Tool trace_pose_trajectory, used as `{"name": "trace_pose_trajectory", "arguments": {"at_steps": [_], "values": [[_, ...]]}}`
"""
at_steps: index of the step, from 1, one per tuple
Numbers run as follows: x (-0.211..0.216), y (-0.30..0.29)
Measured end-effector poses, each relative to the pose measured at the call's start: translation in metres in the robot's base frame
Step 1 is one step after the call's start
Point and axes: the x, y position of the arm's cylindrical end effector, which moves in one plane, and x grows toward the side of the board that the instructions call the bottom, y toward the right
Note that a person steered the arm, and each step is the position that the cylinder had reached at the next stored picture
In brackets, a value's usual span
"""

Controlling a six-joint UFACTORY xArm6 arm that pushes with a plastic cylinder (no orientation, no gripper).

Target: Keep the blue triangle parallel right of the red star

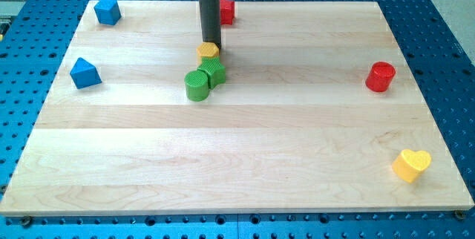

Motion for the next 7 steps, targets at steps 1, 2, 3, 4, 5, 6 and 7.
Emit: {"name": "trace_pose_trajectory", "arguments": {"at_steps": [1, 2, 3, 4, 5, 6, 7], "values": [[0.000, -0.012], [0.000, -0.044], [0.000, -0.071], [0.000, -0.091], [-0.017, -0.058], [-0.017, -0.058], [-0.017, -0.058]]}}
